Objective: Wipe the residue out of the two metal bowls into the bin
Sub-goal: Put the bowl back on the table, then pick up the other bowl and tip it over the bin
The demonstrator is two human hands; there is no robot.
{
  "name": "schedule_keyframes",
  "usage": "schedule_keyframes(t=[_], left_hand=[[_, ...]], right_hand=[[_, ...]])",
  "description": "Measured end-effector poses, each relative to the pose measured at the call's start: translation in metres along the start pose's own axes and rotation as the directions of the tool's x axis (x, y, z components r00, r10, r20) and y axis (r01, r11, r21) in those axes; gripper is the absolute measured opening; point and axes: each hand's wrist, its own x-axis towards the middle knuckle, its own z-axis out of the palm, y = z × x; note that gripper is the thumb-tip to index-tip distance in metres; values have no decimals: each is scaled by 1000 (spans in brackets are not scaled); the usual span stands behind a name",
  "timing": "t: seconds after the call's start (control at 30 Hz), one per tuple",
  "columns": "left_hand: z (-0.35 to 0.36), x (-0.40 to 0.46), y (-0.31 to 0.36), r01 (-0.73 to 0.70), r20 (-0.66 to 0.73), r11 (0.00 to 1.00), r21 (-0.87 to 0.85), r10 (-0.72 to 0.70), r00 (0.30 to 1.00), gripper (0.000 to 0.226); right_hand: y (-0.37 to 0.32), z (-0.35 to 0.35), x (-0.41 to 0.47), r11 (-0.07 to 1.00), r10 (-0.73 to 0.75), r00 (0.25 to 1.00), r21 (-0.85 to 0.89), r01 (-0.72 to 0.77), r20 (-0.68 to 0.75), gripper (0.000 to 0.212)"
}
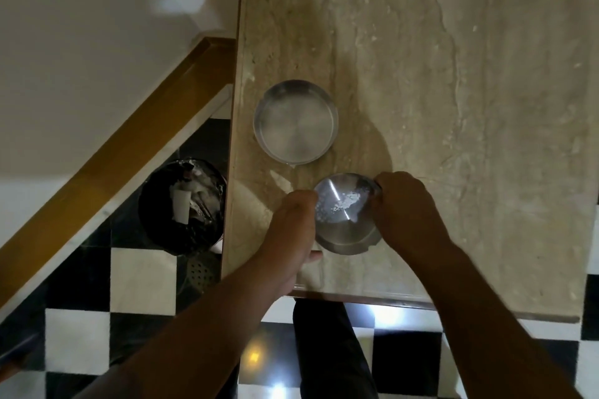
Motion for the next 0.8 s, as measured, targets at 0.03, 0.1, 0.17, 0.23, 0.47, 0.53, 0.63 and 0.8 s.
schedule_keyframes(t=[0.03,0.1,0.17,0.23,0.47,0.53,0.63,0.8], left_hand=[[-1,-1,-1,1,-3,1000,-5,-1,1000,36],[-7,-5,-5,17,-4,1000,-22,-17,1000,36],[-19,-12,-8,37,2,998,-45,-37,999,38],[-39,-22,-12,47,-4,996,-71,-48,999,37],[-138,-13,-31,236,168,893,-384,-184,969,42],[-170,4,-39,291,277,850,-439,-180,944,46],[-221,27,-58,372,369,805,-463,-207,906,74],[-279,54,-68,416,386,817,-400,-262,884,87]], right_hand=[[-3,-1,-1,1000,-2,1000,-7,2,12,19],[-7,-3,-4,999,-38,999,-26,38,20,15],[-14,-6,-10,994,-86,996,-65,88,27,15],[-30,-7,-16,988,-127,991,-77,131,52,13],[-121,15,-25,968,-251,962,46,247,107,15],[-150,29,-23,962,-266,956,100,255,120,12],[-194,62,-14,959,-276,948,114,260,159,16],[-243,98,5,938,-347,901,76,339,260,11]])
